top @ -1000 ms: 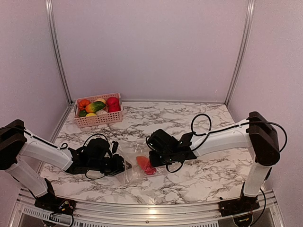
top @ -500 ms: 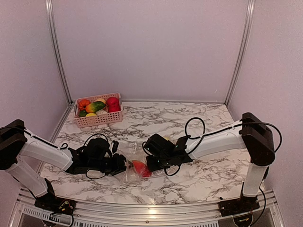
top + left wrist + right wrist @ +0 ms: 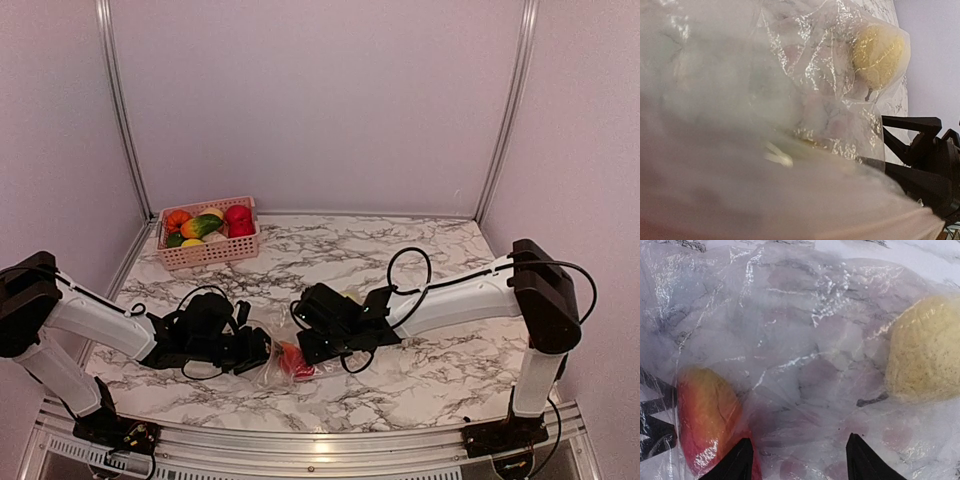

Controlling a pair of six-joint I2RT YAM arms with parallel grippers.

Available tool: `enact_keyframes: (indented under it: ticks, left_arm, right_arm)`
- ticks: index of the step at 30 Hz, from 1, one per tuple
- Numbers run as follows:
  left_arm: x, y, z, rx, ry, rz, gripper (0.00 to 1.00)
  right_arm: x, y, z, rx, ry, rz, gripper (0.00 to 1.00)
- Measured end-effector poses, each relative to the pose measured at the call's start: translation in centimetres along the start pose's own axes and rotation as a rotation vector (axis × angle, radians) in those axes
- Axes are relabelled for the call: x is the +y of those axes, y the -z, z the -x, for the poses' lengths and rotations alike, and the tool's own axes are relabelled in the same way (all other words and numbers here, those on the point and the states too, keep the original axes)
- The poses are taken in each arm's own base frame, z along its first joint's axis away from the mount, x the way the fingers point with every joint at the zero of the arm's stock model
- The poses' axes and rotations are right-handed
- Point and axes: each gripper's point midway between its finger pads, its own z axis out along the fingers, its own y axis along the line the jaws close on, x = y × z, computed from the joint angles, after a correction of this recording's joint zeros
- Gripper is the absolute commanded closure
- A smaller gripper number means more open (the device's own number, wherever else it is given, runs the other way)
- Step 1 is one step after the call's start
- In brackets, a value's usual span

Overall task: Open the zip-top bag and remove the fake food
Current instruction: Pick up the fake fruit from the zipper food storage bag.

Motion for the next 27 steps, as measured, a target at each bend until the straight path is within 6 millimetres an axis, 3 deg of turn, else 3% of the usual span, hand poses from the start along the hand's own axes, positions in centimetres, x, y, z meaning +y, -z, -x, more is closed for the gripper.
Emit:
enact_keyframes:
  ticks: [3, 6, 9, 12, 17, 22, 27]
  left_arm:
    - [0.1, -0.1, 0.0, 0.002, 0.006, 0.004, 0.41]
    - [0.1, -0.1, 0.0, 0.002, 0.008, 0.003, 0.41]
    - [0.0, -0.1, 0.0, 0.001, 0.01, 0.003, 0.41]
    - [0.0, -0.1, 0.0, 0.001, 0.01, 0.004, 0.41]
    - [0.0, -0.1, 0.0, 0.001, 0.01, 0.004, 0.41]
    - [0.0, -0.1, 0.0, 0.001, 0.01, 0.004, 0.41]
    - [0.0, -0.1, 0.0, 0.002, 0.01, 0.004, 0.41]
  right_arm:
    - [-0.3, 0.1, -0.2, 0.005, 0.004, -0.017, 0.61]
    - [-0.8, 0.4, -0.1, 0.004, -0.005, -0.039, 0.64]
    - [-1.0, 1.4, 0.4, -0.012, -0.013, -0.043, 0.61]
    - [-0.8, 2.7, 1.3, -0.038, -0.023, -0.026, 0.52]
    - [0.9, 3.9, 2.1, -0.062, -0.015, 0.026, 0.49]
    - [2.3, 2.9, 2.1, -0.047, -0.011, 0.061, 0.51]
    - [2.5, 1.4, 1.1, -0.012, -0.007, 0.057, 0.62]
